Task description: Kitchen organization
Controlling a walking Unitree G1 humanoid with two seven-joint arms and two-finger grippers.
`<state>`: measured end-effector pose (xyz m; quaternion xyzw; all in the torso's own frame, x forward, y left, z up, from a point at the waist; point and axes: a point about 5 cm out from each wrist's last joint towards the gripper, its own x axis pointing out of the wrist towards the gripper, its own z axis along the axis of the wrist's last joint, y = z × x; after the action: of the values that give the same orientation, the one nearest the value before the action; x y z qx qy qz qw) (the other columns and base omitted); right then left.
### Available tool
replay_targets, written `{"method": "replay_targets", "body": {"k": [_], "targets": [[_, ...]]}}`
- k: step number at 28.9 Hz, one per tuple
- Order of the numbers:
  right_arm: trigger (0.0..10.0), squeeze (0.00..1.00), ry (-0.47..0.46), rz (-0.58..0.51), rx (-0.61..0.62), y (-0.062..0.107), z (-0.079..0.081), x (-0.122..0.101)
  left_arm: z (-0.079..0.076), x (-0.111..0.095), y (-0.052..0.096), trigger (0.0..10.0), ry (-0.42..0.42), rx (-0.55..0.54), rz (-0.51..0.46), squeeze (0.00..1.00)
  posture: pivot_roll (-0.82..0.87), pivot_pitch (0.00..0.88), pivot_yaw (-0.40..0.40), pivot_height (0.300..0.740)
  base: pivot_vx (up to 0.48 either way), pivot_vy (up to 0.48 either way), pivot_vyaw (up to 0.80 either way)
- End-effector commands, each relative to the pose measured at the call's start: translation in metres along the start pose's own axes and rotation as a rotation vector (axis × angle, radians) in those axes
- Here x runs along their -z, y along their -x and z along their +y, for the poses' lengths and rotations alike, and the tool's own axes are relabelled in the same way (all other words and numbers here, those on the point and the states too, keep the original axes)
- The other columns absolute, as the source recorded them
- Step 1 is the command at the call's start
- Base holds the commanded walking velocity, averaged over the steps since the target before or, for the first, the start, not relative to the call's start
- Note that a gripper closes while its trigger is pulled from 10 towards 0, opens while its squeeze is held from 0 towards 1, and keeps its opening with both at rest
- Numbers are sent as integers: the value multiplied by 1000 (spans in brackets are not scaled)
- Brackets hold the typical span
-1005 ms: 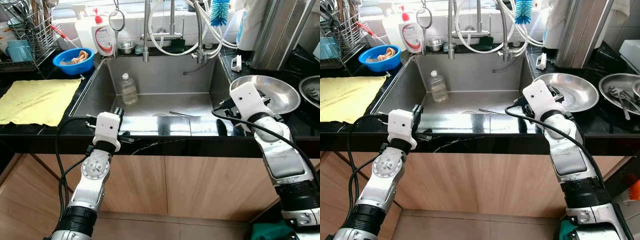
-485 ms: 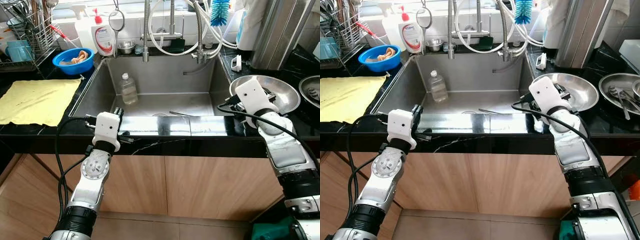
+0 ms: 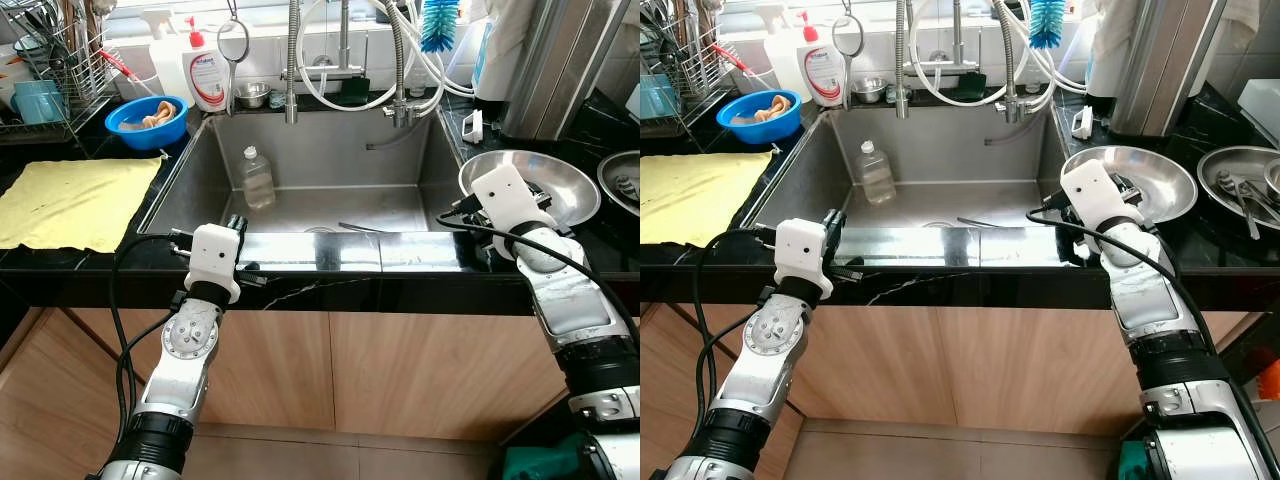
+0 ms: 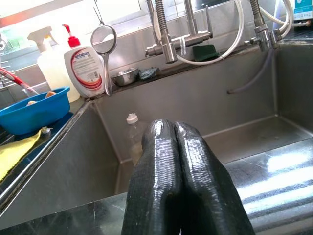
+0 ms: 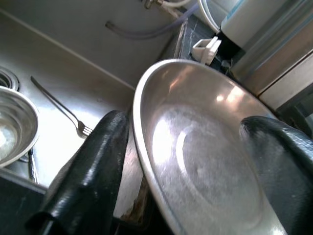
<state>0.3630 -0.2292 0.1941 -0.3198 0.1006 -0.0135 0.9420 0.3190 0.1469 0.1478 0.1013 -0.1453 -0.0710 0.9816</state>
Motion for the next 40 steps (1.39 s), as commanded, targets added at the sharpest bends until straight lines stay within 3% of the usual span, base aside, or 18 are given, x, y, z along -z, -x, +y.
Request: {"method": "replay_targets", "body": {"k": [1,25,26,27,28,29,39,40], "targets": [[0,0,-20,-16,2,-2,0,-4,4,-1,0,10000,-13,-7,2,0,-227,0,70,731,0,0,0],[0,0,-66,-4,9,-5,3,-2,4,-1,1,10000,-10,0,10,0,-222,0,70,731,0,0,0],[4118,0,-66,-2,11,-5,3,-2,4,0,1,10000,-9,2,12,0,-222,0,70,731,0,0,0],[8902,0,-66,-1,11,-5,4,-2,4,0,1,10000,-9,3,13,0,-222,0,70,731,0,0,0],[8902,0,-65,0,11,-5,4,-2,3,0,1,10000,-8,4,14,0,-224,0,70,731,0,0,0],[10000,0,-65,0,10,-5,4,-2,3,0,1,10000,-8,5,14,0,-224,0,70,731,0,0,0],[9725,0,-69,-15,-7,-6,10,-5,5,0,0,10000,-12,6,15,0,-220,0,73,731,0,0,0],[1020,0,-70,-17,-10,-6,10,-5,5,0,0,10000,-12,5,15,0,-220,0,73,731,0,0,0]]}}
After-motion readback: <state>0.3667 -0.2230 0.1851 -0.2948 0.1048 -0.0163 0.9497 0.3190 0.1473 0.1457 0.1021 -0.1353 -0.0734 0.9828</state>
